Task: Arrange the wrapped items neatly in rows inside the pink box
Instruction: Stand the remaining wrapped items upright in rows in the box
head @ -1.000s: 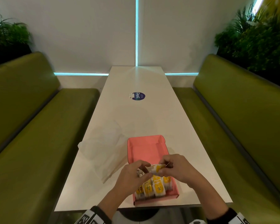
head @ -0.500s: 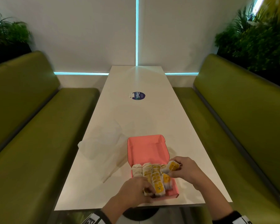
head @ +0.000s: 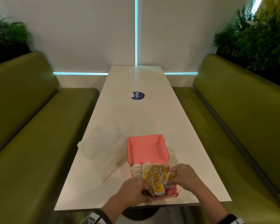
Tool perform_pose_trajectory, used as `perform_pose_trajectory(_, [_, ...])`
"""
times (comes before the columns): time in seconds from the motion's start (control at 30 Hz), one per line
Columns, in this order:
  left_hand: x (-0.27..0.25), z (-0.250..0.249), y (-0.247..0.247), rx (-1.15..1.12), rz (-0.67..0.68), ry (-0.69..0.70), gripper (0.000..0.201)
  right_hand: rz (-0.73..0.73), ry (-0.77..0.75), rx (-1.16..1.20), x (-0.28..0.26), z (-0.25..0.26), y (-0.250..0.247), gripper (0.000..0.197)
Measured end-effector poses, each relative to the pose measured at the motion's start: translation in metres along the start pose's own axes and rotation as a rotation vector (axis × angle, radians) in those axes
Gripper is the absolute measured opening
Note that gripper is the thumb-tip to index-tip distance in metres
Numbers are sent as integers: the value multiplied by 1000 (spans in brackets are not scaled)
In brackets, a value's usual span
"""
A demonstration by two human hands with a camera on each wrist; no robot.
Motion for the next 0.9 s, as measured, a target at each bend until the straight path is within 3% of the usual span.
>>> perform_pose_trajectory(0.17, [0,-1,0,17,3,4,24,38,-189,-497,-6,15,13,29])
perform_pose_trajectory(0.3, [1,-2,1,29,2,0,26,64,-230,-655,-3,18,22,26])
perform_pose_trajectory(0.5, [0,-1,1,22,17,-23,23,39,-133,-625,-2,11,34,31])
perform_pose_trajectory(0.7, [0,3,3,22,34,-54,23,-119,-93,-509,-7,14,45,28])
perform_pose_trajectory(0.9, [1,2,4,9,12,-35,23,-227,-56,-327,-7,10,47,38])
Point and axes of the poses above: each hand's wrist, its own x-axis towards the middle knuckle, its own y-axis out of the palm, z = x × y, the point moved 2 cm from there along x, towards the middle knuckle, and after that the axes turned 13 degrees about -z, right-handed, at the moved point
